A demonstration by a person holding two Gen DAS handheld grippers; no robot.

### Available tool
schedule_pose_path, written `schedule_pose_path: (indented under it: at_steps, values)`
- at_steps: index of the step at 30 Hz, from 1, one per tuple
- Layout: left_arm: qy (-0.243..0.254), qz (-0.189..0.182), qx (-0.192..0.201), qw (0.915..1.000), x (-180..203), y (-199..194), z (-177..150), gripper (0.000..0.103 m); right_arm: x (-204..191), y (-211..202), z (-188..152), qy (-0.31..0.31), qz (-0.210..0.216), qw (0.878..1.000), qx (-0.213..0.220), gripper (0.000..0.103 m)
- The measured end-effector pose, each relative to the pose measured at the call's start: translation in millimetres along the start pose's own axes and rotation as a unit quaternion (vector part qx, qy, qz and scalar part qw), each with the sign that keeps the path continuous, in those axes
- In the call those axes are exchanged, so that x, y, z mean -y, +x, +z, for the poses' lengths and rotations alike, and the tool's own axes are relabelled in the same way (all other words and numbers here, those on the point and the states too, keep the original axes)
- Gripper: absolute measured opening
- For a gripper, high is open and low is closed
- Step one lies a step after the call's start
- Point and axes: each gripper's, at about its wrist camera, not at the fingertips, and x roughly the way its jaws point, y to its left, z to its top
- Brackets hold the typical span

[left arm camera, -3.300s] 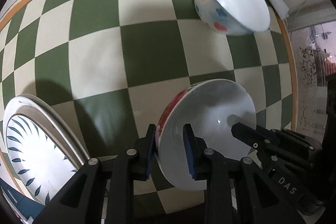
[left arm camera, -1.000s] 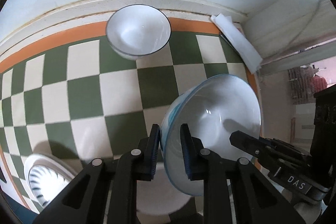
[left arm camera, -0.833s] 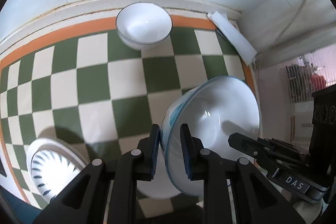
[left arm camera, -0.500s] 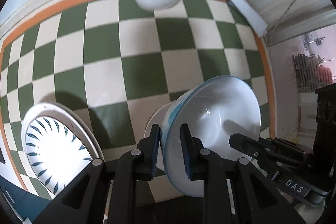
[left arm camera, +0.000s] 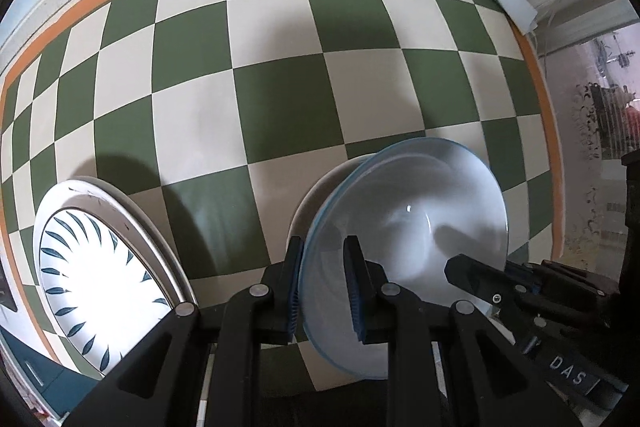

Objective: Organize plates and bowls

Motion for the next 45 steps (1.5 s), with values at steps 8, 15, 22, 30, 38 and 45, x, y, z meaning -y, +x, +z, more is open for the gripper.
schedule_pose_path:
  at_steps: [8, 15, 22, 30, 38, 45]
  values:
    - [0.007, 0.007, -0.019, 0.9998, 3, 10, 2, 0.018, 1, 0, 5, 0.002, -0.005, 1.000, -0.014, 0.016]
    - [-0.009, -0.009, -0.041, 0.9991, -3, 10, 6, 0.018, 3, 1, 7, 0.008, 0.006, 1.000, -0.017, 0.016]
    - [-0.029, -0.027, -0.053, 0.9978, -9, 2, 6, 0.018, 5, -2, 9, 0.005, 0.008, 1.000, -0.016, 0.016]
    - [-0.012, 0.006, -0.055, 0.9984, -5, -5, 3, 0.018, 4, 5, 9, 0.001, 0.004, 1.000, -0.027, 0.016]
    - [-0.007, 0.013, -0.043, 0.9990, -7, -10, 5, 0.019, 0, 3, 10, 0.001, 0.006, 1.000, -0.026, 0.016]
    - [-0.017, 0.019, 0.061, 0.9978, -15, -78, 27, 0.022, 1, -41, 36, 0.014, 0.040, 0.999, 0.011, 0.017]
